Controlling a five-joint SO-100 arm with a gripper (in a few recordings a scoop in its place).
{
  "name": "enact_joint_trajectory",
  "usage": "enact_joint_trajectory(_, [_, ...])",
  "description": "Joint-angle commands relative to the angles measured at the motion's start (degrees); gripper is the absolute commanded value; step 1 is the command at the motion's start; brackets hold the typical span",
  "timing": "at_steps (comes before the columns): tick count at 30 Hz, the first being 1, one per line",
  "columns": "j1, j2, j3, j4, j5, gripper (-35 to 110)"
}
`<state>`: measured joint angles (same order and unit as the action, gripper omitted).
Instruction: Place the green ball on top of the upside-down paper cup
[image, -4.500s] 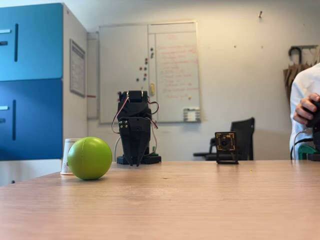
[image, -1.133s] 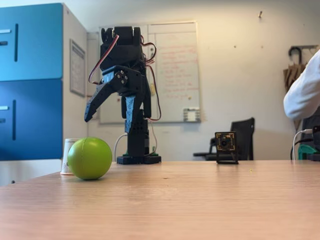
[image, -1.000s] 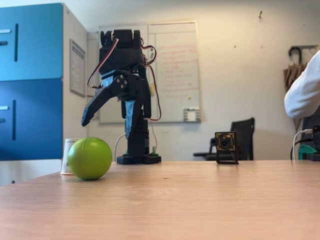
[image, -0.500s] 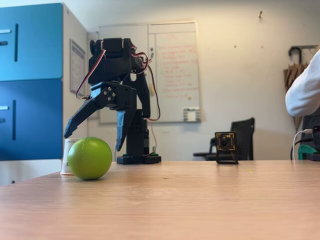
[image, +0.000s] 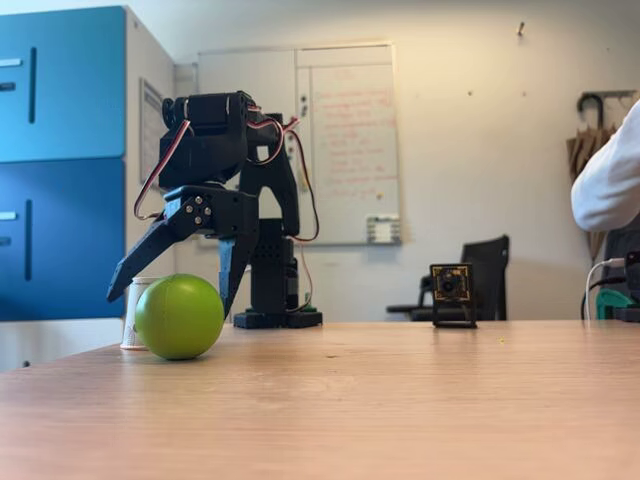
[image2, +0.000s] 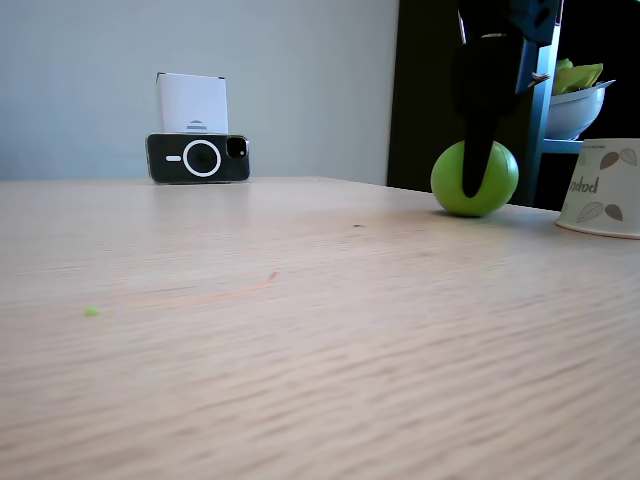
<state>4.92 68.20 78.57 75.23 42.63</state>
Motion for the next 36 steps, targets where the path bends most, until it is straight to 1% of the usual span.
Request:
enact_joint_trajectory(1, [-0.53, 0.44, -1.58, -0.53, 0.18, 23])
enact_joint_trajectory(8, [-1.58, 4.22, -1.93, -2.29, 0.18, 21])
enact_joint_trajectory(18, [-2.9, 15.82, -3.52, -2.64, 0.18, 21])
enact_joint_trajectory(24, [-2.99, 23.99, -3.52, -0.97, 0.26, 21])
enact_joint_trajectory(30, [-2.02, 32.61, -3.52, 4.48, 0.18, 21])
enact_joint_trajectory(36, [2.11, 38.58, -3.6, 14.94, 0.26, 21])
